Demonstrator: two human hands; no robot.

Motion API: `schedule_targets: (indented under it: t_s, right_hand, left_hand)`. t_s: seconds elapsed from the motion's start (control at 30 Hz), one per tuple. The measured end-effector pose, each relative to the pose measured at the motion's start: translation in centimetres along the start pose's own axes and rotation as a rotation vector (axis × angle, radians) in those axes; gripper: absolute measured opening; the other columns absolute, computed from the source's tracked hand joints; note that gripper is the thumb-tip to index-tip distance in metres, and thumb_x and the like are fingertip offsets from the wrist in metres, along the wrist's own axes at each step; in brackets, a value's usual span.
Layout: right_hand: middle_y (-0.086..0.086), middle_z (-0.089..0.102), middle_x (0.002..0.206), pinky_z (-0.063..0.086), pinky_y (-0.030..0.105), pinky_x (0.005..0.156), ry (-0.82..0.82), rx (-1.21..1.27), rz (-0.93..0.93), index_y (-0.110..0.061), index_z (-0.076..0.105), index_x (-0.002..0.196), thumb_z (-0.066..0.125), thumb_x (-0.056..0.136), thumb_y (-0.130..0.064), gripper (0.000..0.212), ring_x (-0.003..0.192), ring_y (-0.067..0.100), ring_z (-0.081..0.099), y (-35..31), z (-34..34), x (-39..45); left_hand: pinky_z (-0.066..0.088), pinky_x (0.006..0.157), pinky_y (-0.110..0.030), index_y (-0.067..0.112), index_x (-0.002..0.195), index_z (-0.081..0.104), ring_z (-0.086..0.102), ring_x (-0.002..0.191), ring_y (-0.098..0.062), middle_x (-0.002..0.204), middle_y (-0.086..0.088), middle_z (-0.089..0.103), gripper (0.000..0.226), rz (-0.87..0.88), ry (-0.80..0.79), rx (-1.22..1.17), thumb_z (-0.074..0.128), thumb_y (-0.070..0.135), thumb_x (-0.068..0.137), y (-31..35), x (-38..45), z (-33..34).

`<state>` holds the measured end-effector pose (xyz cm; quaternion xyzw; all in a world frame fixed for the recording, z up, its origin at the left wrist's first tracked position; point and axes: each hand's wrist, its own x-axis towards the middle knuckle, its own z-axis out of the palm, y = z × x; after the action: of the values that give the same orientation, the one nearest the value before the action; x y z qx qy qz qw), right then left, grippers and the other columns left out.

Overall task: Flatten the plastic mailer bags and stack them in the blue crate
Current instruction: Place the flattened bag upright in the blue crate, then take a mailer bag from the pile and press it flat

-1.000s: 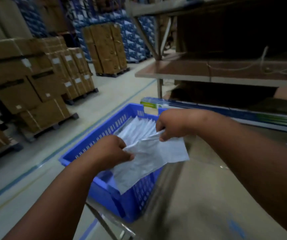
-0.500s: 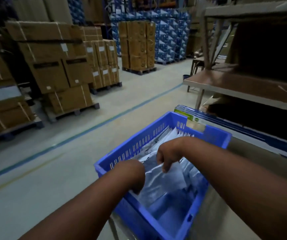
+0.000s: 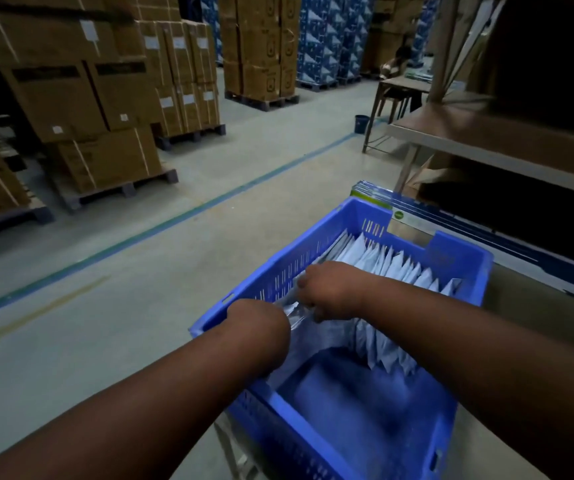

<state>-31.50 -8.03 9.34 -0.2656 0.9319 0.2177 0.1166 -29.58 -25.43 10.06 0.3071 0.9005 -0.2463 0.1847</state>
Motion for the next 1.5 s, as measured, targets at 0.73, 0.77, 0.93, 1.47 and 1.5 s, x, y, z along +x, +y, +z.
schedule_targets:
  t_s: [0.73,0.77,0.93,1.47,1.5]
  right_hand:
    - [-0.007,0.067,0.109,0.047,0.04,0.085,0.129,0.064,0.274,-0.033,0.066,0.11,0.069,0.092,-0.06,0.033,0.108,0.025,0.064,3.2,-0.9,-14.7]
    - [-0.007,0.068,0.108,0.048,0.04,0.085,0.147,0.098,0.327,-0.034,0.066,0.11,0.068,0.091,-0.061,0.034,0.108,0.024,0.065,3.8,-0.7,-17.5]
    - [-0.009,0.071,0.103,0.049,0.037,0.079,0.212,0.124,0.501,-0.031,0.067,0.1,0.065,0.092,-0.06,0.03,0.102,0.022,0.066,4.3,2.2,-31.3]
    - [-0.007,0.071,0.093,0.05,0.039,0.079,0.291,0.511,1.158,-0.032,0.072,0.094,0.042,0.089,-0.07,0.049,0.091,0.02,0.066,-10.6,23.8,-61.2]
    - [-0.006,0.07,0.094,0.049,0.038,0.077,0.31,0.521,1.222,-0.032,0.073,0.094,0.04,0.089,-0.07,0.05,0.091,0.021,0.066,-11.7,25.2,-62.0]
  left_hand:
    - [0.052,0.078,-0.041,0.025,0.113,0.069,0.069,0.105,-0.026,0.105,0.001,0.064,0.054,0.108,0.231,-0.046,0.088,0.056,0.074,6.6,-3.4,-10.2]
    - [0.05,0.075,-0.04,0.026,0.104,0.066,0.068,0.099,-0.025,0.096,0.002,0.06,0.046,0.136,0.278,-0.046,0.088,0.055,0.075,8.3,-4.0,-11.3]
    - [0.047,0.074,-0.035,0.026,0.098,0.063,0.068,0.102,-0.026,0.099,0.002,0.064,0.026,0.284,0.51,0.041,0.077,0.043,0.085,17.6,-7.0,-15.2]
    - [0.046,0.082,-0.033,0.025,0.114,0.069,0.065,0.11,-0.027,0.116,-0.002,0.069,0.038,0.956,0.594,0.156,0.068,0.053,0.088,52.2,-11.8,-14.1]
    - [0.046,0.085,-0.034,0.024,0.119,0.068,0.064,0.114,-0.028,0.122,-0.003,0.068,0.04,0.991,0.582,0.161,0.068,0.051,0.09,53.9,-11.7,-13.4]
